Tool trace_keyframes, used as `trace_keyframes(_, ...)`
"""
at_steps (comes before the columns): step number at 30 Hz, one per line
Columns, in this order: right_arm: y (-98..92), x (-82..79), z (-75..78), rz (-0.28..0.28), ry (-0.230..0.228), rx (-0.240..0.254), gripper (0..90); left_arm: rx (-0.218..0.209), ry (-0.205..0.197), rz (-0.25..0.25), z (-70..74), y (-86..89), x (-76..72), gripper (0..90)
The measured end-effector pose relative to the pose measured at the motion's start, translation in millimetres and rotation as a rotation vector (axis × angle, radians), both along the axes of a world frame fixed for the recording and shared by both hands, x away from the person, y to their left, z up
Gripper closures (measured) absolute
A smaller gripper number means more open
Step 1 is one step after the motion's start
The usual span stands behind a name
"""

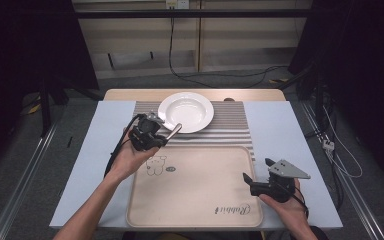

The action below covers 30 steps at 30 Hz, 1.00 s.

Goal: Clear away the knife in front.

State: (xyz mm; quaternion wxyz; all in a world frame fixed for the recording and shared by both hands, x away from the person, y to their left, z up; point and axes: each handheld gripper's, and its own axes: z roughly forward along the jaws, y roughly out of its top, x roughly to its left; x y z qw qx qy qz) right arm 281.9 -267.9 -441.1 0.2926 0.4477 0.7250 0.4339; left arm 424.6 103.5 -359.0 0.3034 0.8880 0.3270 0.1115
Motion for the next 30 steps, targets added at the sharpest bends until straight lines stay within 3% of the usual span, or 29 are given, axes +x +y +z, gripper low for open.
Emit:
trace_keyframes(8, 0.5, -0.1, -0.2, 0.003, 0.004, -0.002, 8.9, 0.008, 0.03, 0.018, -8.7, -1.0, -10.8, 79.7)
trace_keyframes(17, 0.9, 0.6, -0.6, 0.008, 0.005, -0.004, 8.9, 0.033, 0.055, -0.02, -23.8, -7.7, -22.4, 79.7)
trace_keyframes(24, 1.1, 0.5, -0.7, 0.017, 0.007, -0.002, 8.9, 0.05, 0.058, -0.002, -32.6, -9.0, -26.1, 79.7)
trace_keyframes(30, 2.0, 0.2, -0.4, 0.017, 0.004, -0.007, 8.9, 0.071, 0.088, 0.016, -43.1, -14.8, -27.7, 79.7)
